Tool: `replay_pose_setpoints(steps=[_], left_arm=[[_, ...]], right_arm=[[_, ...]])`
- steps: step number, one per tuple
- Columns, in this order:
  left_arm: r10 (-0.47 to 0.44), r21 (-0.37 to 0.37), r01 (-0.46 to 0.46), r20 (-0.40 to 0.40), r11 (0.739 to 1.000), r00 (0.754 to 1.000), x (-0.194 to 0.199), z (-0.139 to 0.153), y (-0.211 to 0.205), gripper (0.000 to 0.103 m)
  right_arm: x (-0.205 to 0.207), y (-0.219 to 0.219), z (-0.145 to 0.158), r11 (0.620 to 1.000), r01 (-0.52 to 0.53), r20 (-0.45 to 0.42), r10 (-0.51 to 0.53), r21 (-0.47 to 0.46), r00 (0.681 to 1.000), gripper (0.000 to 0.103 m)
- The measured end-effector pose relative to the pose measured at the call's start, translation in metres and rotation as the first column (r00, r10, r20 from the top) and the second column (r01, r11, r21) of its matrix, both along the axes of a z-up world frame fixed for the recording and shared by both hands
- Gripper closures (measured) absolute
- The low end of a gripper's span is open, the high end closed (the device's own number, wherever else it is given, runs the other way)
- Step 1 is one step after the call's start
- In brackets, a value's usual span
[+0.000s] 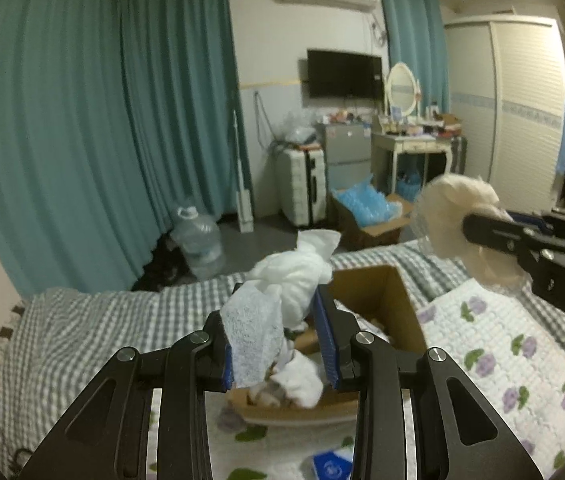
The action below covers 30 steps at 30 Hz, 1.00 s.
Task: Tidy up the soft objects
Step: 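Carry both cloths into the cardboard box and open both tools, then grasp the blue-and-white tissue pack on the quilt with the right tool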
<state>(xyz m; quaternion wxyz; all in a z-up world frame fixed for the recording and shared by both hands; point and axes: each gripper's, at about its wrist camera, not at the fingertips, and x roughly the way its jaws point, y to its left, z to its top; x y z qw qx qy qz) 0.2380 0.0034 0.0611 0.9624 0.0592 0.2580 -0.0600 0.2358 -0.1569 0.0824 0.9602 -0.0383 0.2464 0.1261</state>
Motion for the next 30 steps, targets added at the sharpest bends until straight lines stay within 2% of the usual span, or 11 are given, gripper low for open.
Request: replay_pose_setpoints(steps=[4,8,10,11,15,17,19,24,30], left_arm=[[-0.011,0.026,0.012,-0.056,1.000,0.998,0.033,-0.032,-0.010,0.071],[-0.008,0.027,0.011,-0.109,1.000,0.994,0.058,-0.067,-0.008,0.071],[-0.004,0.024,0.007,-0.122,1.000,0.992,0.067,-0.078,-0.006,0.071],[-0.003,0.016,0.004,-0.101,1.000,0.995,0.070,-0.083,-0.005,0.071],[0.003,0.025,-0.001,-0.100,1.000,0.995,0.076,-0.097,-0.006,0.067],[0.031,0.042,-0.026,-0.117,0.999,0.993,0.079,-0.101,-0.007,0.065],[0.061,0.052,-0.054,-0.140,0.997,0.988,0.082,-0.101,-0.007,0.063],[0.082,0.052,-0.076,-0.130,0.996,0.988,0.069,-0.080,-0.008,0.061],[0.112,0.034,-0.110,-0.048,0.993,0.993,0.023,-0.008,-0.002,0.059]], right_arm=[[0.041,0.007,-0.026,1.000,0.016,-0.034,-0.015,0.016,0.999,0.086],[0.077,0.009,-0.068,0.999,0.014,-0.099,-0.010,0.034,0.995,0.086],[0.090,0.010,-0.085,0.999,0.016,-0.125,-0.012,0.028,0.992,0.086],[0.098,0.010,-0.095,0.999,0.019,-0.138,-0.014,0.031,0.990,0.086],[0.110,0.004,-0.115,0.998,0.019,-0.156,-0.010,0.056,0.988,0.086],[0.110,0.001,-0.118,0.998,0.028,-0.154,-0.019,0.055,0.988,0.073],[0.104,-0.002,-0.116,0.998,0.044,-0.134,-0.037,0.053,0.990,0.033],[0.077,-0.014,-0.081,0.995,0.064,-0.075,-0.059,0.071,0.995,0.030],[0.016,-0.020,0.004,0.996,0.068,0.044,-0.070,0.056,0.997,0.022]])
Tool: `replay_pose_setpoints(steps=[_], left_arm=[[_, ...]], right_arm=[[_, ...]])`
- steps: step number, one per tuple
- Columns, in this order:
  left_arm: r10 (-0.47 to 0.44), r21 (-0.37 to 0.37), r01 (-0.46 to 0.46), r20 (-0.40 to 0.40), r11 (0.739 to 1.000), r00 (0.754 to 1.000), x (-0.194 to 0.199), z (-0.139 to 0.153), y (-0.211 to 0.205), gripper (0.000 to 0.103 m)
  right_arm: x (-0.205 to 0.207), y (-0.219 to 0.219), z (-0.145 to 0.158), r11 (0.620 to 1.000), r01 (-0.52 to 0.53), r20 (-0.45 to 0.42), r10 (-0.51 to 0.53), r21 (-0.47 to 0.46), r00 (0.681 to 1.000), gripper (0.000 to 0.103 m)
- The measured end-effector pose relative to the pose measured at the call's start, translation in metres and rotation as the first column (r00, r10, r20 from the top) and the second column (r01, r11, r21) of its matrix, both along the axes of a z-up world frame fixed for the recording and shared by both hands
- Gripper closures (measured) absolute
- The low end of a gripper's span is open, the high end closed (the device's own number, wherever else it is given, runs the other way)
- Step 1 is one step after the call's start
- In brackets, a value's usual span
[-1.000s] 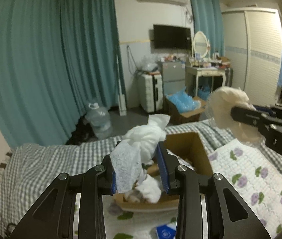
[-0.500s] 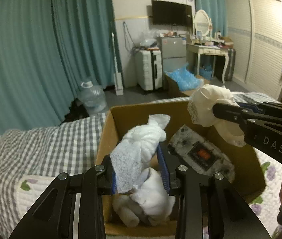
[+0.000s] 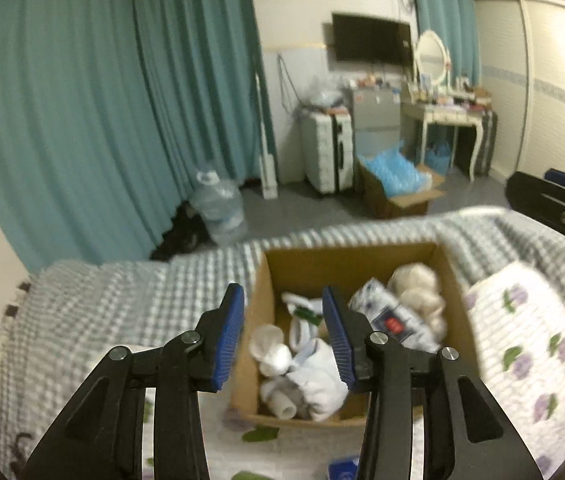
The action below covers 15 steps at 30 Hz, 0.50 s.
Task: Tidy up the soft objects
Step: 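Grasp the blue-and-white tissue pack on the quilt with the right tool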
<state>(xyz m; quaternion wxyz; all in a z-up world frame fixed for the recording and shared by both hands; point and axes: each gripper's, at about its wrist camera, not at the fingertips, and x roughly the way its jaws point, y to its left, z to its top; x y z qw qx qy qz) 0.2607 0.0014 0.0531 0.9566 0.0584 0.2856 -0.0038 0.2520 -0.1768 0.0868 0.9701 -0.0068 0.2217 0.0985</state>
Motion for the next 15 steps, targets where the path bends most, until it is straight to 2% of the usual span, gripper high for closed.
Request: replay_pose_setpoints(steps=[1,2,3,5,7,9,11,15], left_arm=[[0.002,-0.006,-0.001,0.020,1.000,1.000,-0.009,0.013,0.003,0.054],[0.004,-0.016,-0.003,0.048,1.000,0.999,-0.025,0.031,0.005,0.031],[0.008,-0.022,-0.007,0.070,1.000,0.998,-0.033,0.042,0.007,0.014],[0.027,-0.038,-0.021,0.176,0.999,0.984,-0.069,0.072,0.013,0.011],[0.025,-0.039,-0.016,0.237,0.999,0.971,-0.095,0.092,0.019,0.011],[0.024,-0.038,-0.015,0.255,0.999,0.967,-0.118,0.105,0.024,0.011],[0.026,-0.042,-0.015,0.268,0.999,0.963,-0.139,0.114,0.031,0.011],[0.022,-0.041,-0.010,0.293,0.999,0.956,-0.178,0.115,0.045,0.011]], right_arm=[[-0.014,-0.002,0.013,1.000,-0.001,0.023,0.001,-0.001,1.000,0.020],[-0.032,-0.002,0.032,1.000,0.000,0.055,0.001,-0.002,0.999,0.019],[-0.047,-0.002,0.045,1.000,0.002,0.077,-0.002,-0.004,0.997,0.017],[-0.078,-0.004,0.074,1.000,0.008,0.120,-0.007,-0.005,0.993,0.012],[-0.105,-0.005,0.094,1.000,0.009,0.152,-0.009,0.002,0.988,0.007],[-0.133,-0.005,0.111,1.000,0.011,0.176,-0.012,0.006,0.984,0.001],[-0.160,0.000,0.123,1.000,0.014,0.189,-0.014,-0.003,0.982,0.000],[-0.205,0.013,0.123,0.999,0.000,0.194,0.008,-0.042,0.981,0.000]])
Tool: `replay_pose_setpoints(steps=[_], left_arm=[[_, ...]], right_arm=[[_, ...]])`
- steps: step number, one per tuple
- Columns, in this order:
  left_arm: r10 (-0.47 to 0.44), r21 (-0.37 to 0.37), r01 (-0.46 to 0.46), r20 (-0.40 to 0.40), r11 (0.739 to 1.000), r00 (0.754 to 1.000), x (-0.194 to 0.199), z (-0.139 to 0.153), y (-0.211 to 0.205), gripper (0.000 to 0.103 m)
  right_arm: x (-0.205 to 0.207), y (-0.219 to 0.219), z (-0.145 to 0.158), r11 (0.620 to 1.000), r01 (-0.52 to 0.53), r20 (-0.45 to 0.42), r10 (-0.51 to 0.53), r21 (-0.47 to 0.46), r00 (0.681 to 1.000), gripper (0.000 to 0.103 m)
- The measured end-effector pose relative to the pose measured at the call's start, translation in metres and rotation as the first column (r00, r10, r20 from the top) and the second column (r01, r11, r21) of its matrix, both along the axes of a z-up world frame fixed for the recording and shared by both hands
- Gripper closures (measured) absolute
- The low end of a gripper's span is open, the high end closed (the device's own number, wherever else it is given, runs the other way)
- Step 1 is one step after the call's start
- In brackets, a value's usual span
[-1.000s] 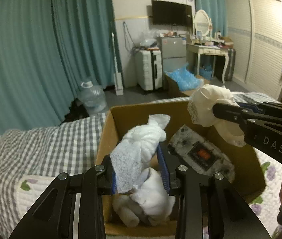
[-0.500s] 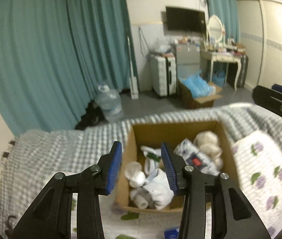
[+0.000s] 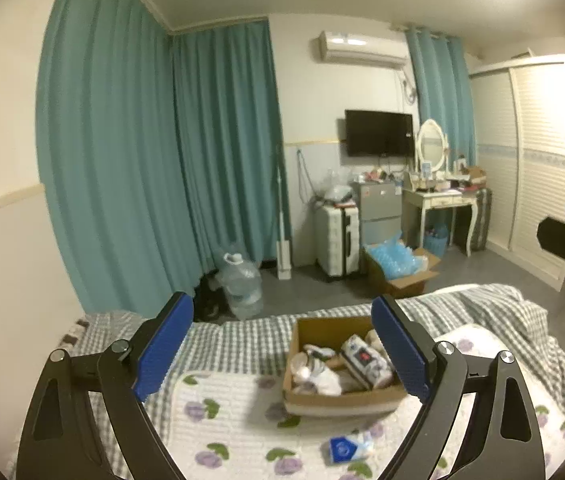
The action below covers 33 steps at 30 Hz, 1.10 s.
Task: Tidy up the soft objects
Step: 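Grasp the blue-and-white tissue pack on the quilt with the right tool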
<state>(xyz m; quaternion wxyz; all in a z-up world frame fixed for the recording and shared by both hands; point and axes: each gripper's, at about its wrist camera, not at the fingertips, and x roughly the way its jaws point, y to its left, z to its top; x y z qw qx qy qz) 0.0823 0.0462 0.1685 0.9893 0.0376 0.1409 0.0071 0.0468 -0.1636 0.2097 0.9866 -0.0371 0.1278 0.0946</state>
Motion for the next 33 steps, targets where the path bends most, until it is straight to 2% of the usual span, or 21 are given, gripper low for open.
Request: replay_pose_setpoints(steps=[4,9,14,17,20,23,26,29,33], left_arm=[[-0.019,-0.018,0.019,-0.016,1.000,1.000,-0.025,-0.017,0.013,0.011],[-0.002,-0.004,0.002,-0.053,1.000,0.999,-0.034,-0.060,0.034,0.011],[0.034,-0.033,-0.039,-0.133,0.999,0.990,-0.011,-0.121,0.052,0.011],[0.047,-0.047,-0.059,-0.215,0.997,0.976,0.018,-0.164,0.060,0.011],[0.047,-0.043,-0.060,-0.256,0.997,0.966,0.034,-0.198,0.063,0.011],[0.054,-0.016,-0.062,-0.300,0.998,0.953,0.052,-0.231,0.061,0.011],[0.045,-0.024,-0.056,-0.338,0.998,0.940,0.065,-0.256,0.065,0.011],[0.040,-0.026,-0.053,-0.381,0.998,0.924,0.077,-0.278,0.066,0.011],[0.026,-0.023,-0.039,-0.402,0.999,0.915,0.086,-0.296,0.067,0.011]], right_arm=[[-0.031,0.018,-0.028,0.999,-0.024,-0.022,0.024,-0.029,0.999,0.000],[-0.024,0.040,-0.094,0.998,-0.054,-0.098,0.052,-0.020,0.994,0.000],[0.018,0.067,-0.171,0.994,-0.112,-0.245,0.106,-0.009,0.964,0.000],[0.043,0.082,-0.208,0.992,-0.117,-0.285,0.100,-0.041,0.953,0.000],[0.073,0.094,-0.245,0.989,-0.119,-0.320,0.085,-0.087,0.943,0.000],[0.098,0.099,-0.280,0.989,-0.117,-0.359,0.078,-0.089,0.930,0.000],[0.119,0.097,-0.317,0.990,-0.120,-0.401,0.080,-0.075,0.913,0.000],[0.134,0.094,-0.344,0.990,-0.113,-0.445,0.064,-0.085,0.893,0.000],[0.147,0.095,-0.374,0.986,-0.140,-0.495,0.077,-0.091,0.866,0.000]])
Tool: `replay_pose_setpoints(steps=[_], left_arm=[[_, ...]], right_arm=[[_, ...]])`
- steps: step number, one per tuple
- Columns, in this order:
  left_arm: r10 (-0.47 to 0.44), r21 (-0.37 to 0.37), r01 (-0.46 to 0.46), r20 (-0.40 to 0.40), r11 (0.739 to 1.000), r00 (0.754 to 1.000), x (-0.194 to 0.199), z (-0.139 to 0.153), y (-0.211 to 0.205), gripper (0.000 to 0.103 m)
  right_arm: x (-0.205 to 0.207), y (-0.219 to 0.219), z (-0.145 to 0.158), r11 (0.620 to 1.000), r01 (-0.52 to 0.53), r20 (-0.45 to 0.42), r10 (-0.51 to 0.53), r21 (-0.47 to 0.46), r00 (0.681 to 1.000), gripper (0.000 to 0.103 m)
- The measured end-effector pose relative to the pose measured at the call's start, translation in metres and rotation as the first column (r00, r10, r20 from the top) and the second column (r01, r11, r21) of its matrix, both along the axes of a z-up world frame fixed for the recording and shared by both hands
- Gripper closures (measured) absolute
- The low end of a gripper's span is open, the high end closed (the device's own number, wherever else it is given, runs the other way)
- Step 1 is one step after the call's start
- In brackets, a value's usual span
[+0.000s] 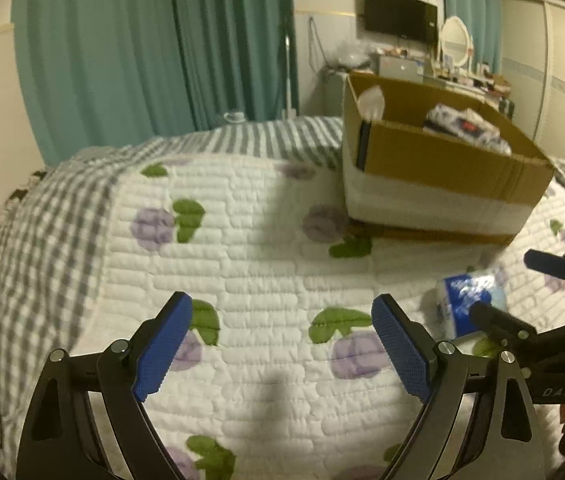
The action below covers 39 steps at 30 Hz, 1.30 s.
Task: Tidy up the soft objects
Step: 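Grasp the blue-and-white tissue pack on the quilt with the right tool, then carry the tissue pack into the cardboard box and open the right tool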
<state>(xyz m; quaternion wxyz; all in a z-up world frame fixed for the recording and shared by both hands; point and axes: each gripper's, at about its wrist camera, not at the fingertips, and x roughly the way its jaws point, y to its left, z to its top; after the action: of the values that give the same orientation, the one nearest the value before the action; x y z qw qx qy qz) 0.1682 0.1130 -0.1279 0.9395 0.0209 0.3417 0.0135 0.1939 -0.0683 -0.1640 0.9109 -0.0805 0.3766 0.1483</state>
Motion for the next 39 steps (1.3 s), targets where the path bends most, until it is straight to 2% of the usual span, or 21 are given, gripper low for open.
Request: replay_pose_setpoints(steps=[5,8,15,19,28,33,39], left_arm=[[0.009,-0.031,-0.012,-0.082,0.999,0.997,0.009,-0.024,0.003,0.011],[0.014,-0.018,-0.016,-0.092,1.000,0.996,0.008,-0.029,-0.002,0.011],[0.015,0.002,-0.015,-0.097,1.000,0.995,0.005,-0.035,-0.013,0.011],[0.028,0.022,-0.026,-0.104,0.999,0.994,0.004,-0.036,-0.016,0.011],[0.038,0.038,-0.035,-0.065,0.999,0.997,-0.010,-0.012,-0.023,0.011],[0.033,0.047,-0.033,0.006,0.998,0.999,-0.028,0.019,-0.031,0.011],[0.016,0.037,-0.019,0.078,0.999,0.997,-0.051,0.063,-0.041,0.011]], right_arm=[[0.005,0.006,-0.022,0.998,-0.052,-0.031,0.051,-0.043,0.998,0.000],[0.009,0.006,-0.024,0.998,-0.053,-0.033,0.052,-0.040,0.998,0.001],[0.014,0.003,-0.024,0.998,-0.054,-0.036,0.054,-0.018,0.998,0.018],[0.010,0.002,-0.018,0.998,-0.060,-0.025,0.060,-0.006,0.998,0.021],[-0.019,-0.011,0.017,0.999,-0.037,0.034,0.036,0.035,0.999,0.021],[-0.043,-0.018,0.037,0.999,-0.027,0.049,0.025,0.038,0.998,0.021],[-0.077,-0.027,0.082,0.999,-0.019,0.118,0.013,0.050,0.993,0.021]])
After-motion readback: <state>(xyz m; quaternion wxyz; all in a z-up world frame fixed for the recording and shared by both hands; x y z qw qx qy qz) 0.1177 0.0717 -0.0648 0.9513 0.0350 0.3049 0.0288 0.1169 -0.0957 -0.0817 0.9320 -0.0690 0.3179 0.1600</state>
